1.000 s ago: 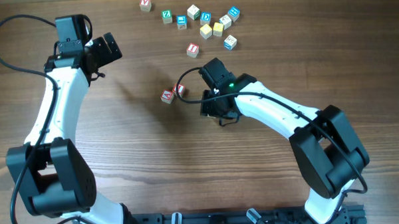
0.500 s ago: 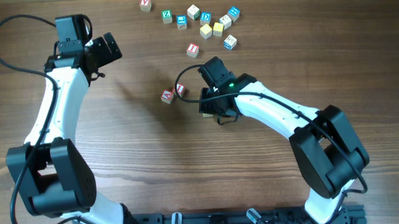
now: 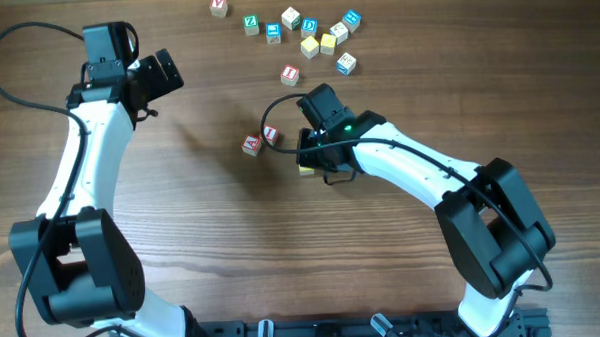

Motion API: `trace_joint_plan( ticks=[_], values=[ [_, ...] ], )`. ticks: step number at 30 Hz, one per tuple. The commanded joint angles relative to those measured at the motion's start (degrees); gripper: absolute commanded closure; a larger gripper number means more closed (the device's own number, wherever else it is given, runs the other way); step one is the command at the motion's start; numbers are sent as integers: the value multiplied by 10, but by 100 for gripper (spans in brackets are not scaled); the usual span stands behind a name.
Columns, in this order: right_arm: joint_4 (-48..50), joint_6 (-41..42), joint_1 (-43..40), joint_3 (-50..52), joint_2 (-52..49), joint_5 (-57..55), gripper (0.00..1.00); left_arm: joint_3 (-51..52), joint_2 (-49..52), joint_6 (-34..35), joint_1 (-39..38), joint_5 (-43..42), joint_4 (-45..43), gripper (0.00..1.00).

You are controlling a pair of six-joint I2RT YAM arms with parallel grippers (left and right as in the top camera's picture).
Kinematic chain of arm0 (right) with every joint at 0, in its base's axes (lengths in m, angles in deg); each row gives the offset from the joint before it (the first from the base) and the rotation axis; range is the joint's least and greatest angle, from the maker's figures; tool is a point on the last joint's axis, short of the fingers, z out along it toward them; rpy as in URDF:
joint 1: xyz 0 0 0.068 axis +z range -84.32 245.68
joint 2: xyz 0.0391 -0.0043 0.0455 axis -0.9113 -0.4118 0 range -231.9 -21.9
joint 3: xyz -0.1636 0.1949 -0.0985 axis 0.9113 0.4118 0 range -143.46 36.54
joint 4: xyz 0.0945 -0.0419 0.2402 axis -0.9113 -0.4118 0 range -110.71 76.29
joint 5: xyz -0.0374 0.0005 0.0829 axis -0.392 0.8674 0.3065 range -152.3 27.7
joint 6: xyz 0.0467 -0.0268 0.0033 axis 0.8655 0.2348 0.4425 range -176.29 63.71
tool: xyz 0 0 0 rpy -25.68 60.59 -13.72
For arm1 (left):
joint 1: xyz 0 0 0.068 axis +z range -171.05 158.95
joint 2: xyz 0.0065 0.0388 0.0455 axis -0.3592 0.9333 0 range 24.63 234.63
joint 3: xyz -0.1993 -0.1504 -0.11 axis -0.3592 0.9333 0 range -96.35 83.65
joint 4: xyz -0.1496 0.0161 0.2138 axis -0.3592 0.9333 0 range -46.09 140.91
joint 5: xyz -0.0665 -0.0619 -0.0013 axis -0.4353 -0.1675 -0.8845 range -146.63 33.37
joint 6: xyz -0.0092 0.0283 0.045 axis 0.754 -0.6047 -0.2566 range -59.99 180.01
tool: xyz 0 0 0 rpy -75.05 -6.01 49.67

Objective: Form a circle

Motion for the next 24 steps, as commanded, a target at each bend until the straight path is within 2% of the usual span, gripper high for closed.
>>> trace_joint_plan(
  ticks=[1,3,4,9,12,18,20,22,24],
  values=[
    [-6,-1,2,-7,-12,-3,51,-3,-5,5,1,0,0,0],
    [-22,-1,2,-7,-12,10,33,-3,-5,5,1,0,0,0],
    [-29,-2,2,-7,-12,17,32,-3,-5,5,1,0,0,0],
    [-13,0,10,19,-12,25,33,-3,-5,5,1,0,0,0],
    [-4,0,12,19,-12,36,44,-3,-5,5,1,0,0,0],
    [17,2,12,19,-12,28,53,-3,-5,5,1,0,0,0],
    [16,2,12,19,-12,27,53,-3,-5,5,1,0,0,0],
    [20,2,12,23,-12,27,44,-3,-5,5,1,-1,0,0],
    [20,1,12,25,-13,24,42,-3,-5,5,1,0,0,0]
  ],
)
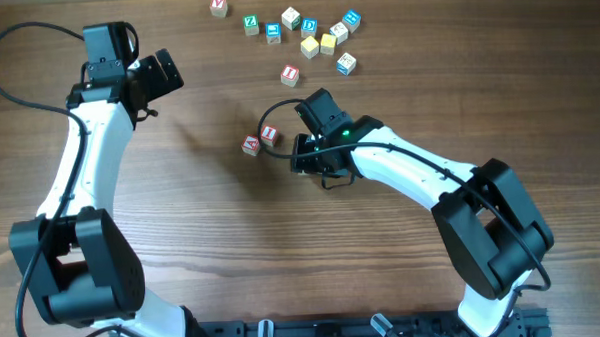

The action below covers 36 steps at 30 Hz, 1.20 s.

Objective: Form a circle

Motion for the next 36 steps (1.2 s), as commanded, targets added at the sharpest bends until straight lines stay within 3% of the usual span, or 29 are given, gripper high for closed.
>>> trace_joint_plan(
  ticks=[1,3,5,16,17,21,25,29,34,36],
  values=[
    [4,2,4,12,-13,-7,42,-3,-5,5,1,0,0,0],
    [7,2,4,16,-13,-8,49,-3,-5,5,1,-1,0,0],
    [11,2,4,17,-13,-8,64,-3,-5,5,1,0,0,0],
    [89,14,4,17,-14,-31,71,-3,-5,5,1,0,0,0],
    [96,14,4,17,-16,-34,71,-3,-5,5,1,-1,0,0],
    [93,12,4,17,-17,-44,47,-3,-5,5,1,0,0,0],
    [42,-31,-1,-20,-10,7,33,-3,-5,5,1,-1,0,0],
    [-66,-33,-8,-92,-7,5,31,-3,-5,5,1,0,0,0],
    [-108,-30,0,-89,-9,19,33,-3,-5,5,1,0,0,0],
    [-115,-30,9,-76,-9,19,41,-3,-5,5,1,0,0,0]
  ],
)
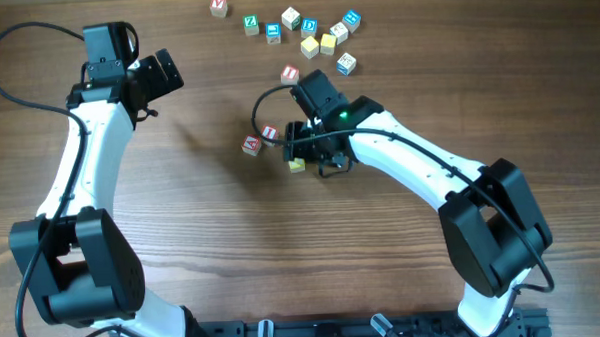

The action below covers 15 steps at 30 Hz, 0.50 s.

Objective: Form a circle

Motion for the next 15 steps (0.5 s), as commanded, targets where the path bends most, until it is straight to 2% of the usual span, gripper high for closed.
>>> trace_joint_plan(
  ticks=[1,2,3,9,15],
  values=[
    [-6,-9,17,21,-3,11,52,-3,-5,5,1,0,0,0],
    [-2,-8,25,32,-5,11,80,-3,-5,5,1,-1,0,0],
    [7,1,34,42,-6,11,95,-3,-5,5,1,0,0,0],
    [44,42,46,73,-7,0,95,-3,-5,5,1,-1,0,0],
    [67,51,44,73,-7,-53,89,-3,-5,5,1,0,0,0]
  ],
)
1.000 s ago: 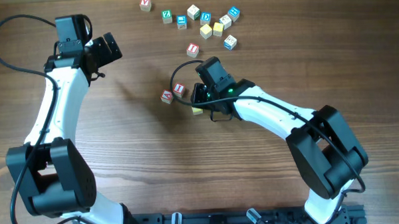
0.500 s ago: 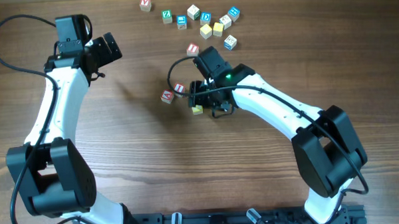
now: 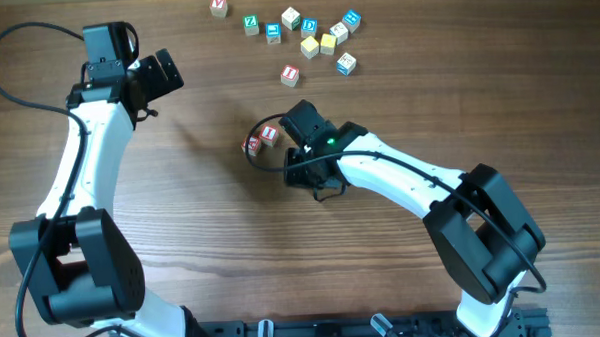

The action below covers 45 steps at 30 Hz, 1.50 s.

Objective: Form a circle

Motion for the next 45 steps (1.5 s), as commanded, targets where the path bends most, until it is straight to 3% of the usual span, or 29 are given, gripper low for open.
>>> trace_joint_plan(
  ticks=[1,9,14,20,28,35,45],
  values=[
    [20,13,-2,5,-7,-45,89,-3,-5,5,1,0,0,0],
    [79,27,-2,5,-7,-136,95,-3,-5,5,1,0,0,0],
    [81,26,-4,5,-7,-130,95,-3,-5,5,1,0,0,0],
    [19,26,-6,5,-7,-65,95,-3,-5,5,1,0,0,0],
    [24,28,-6,5,-7,-78,95,-3,-5,5,1,0,0,0],
    [95,4,-6,5,-7,-119,96,-3,-5,5,1,0,0,0],
    [40,-2,-22,-1,44,-112,96,-3,-5,5,1,0,0,0]
  ],
)
